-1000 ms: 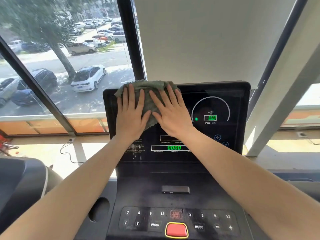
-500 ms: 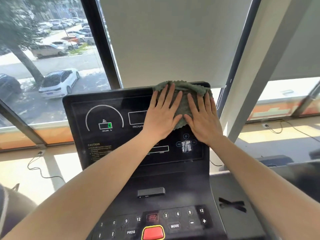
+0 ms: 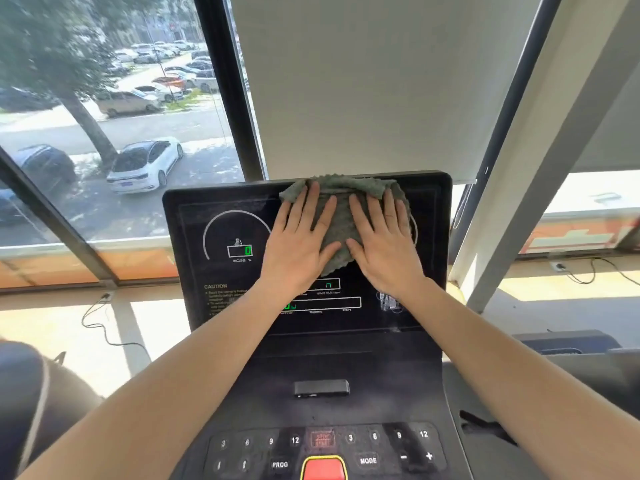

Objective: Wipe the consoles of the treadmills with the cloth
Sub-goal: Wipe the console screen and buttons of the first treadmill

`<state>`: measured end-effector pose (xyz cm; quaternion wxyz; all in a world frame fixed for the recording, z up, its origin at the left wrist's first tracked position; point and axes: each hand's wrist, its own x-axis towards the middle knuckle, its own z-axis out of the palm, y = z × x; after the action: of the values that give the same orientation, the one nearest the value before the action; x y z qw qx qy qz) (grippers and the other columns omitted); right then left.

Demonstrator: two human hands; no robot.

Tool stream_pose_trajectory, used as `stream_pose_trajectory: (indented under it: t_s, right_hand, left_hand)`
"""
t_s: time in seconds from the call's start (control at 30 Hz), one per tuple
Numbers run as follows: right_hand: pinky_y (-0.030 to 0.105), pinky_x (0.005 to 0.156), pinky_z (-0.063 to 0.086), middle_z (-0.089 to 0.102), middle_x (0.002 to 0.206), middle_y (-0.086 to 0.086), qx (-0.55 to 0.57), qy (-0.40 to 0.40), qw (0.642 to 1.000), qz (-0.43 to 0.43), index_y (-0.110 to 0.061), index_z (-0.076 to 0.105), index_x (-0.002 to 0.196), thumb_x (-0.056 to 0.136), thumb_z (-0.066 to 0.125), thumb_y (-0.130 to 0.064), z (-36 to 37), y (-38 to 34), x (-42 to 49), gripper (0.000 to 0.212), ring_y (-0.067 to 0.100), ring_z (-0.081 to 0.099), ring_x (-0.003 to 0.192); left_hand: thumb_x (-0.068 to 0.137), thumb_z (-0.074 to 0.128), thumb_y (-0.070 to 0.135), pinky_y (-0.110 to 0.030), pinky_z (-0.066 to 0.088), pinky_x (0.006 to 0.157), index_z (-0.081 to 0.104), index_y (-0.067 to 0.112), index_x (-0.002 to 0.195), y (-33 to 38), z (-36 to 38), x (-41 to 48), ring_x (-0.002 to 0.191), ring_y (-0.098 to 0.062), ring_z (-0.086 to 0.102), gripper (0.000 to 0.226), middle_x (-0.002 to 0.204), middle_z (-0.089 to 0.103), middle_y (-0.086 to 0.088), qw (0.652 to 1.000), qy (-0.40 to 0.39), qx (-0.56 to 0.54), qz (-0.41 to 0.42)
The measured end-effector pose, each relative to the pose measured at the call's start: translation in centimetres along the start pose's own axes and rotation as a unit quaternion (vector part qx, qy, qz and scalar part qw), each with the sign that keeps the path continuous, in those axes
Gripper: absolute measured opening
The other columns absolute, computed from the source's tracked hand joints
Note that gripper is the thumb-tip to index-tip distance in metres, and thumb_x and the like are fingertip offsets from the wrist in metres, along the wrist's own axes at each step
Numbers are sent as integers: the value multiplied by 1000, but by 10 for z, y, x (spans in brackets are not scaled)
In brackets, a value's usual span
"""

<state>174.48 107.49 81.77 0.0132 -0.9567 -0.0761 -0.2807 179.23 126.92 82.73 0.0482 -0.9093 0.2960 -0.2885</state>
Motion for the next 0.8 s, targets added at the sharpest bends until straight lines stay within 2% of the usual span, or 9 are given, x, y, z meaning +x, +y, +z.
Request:
stream_pose_trajectory:
  t_s: [0.23,0.37,0.47,0.67,0.8]
  right_hand:
    - [54,124,6,16,165,12,13,2,996,-93,-26,5,161,98,48,-44,10,-86,34,78,37,2,153]
    - [57,122,5,0,168,7,21,-4,991,-131,-24,5,161,97,49,-40,19,-131,45,79,41,-5,152]
    - [55,123,3,2,168,4,18,-16,990,-138,-20,10,160,98,47,-42,29,-155,47,76,39,-5,152]
    - [51,124,1,1,168,7,16,-23,991,-128,-19,8,160,99,45,-48,32,-155,44,77,32,-7,153]
    - [50,124,1,1,168,8,31,-14,996,-80,-20,10,160,101,42,-47,29,-116,26,74,30,-9,154]
  left_hand:
    - [104,33,60,-51,11,127,3,16,163,-72,3,-65,156,-31,-6,79,168,-6,-19,993,-14,-4,-115]
    - [103,30,59,-52,15,125,7,13,162,-99,8,-97,156,-35,-4,78,168,-5,-21,986,-22,-18,-166]
    - [102,28,60,-53,16,125,10,9,161,-115,13,-115,155,-39,-1,80,167,-2,-24,981,-28,-14,-190]
    - [103,31,54,-57,16,124,12,4,160,-117,17,-123,154,-43,-1,78,165,-1,-29,983,-9,-36,-182]
    - [103,34,55,-59,9,125,11,21,163,-85,14,-94,154,-44,-8,72,165,-9,-28,992,-12,-32,-121]
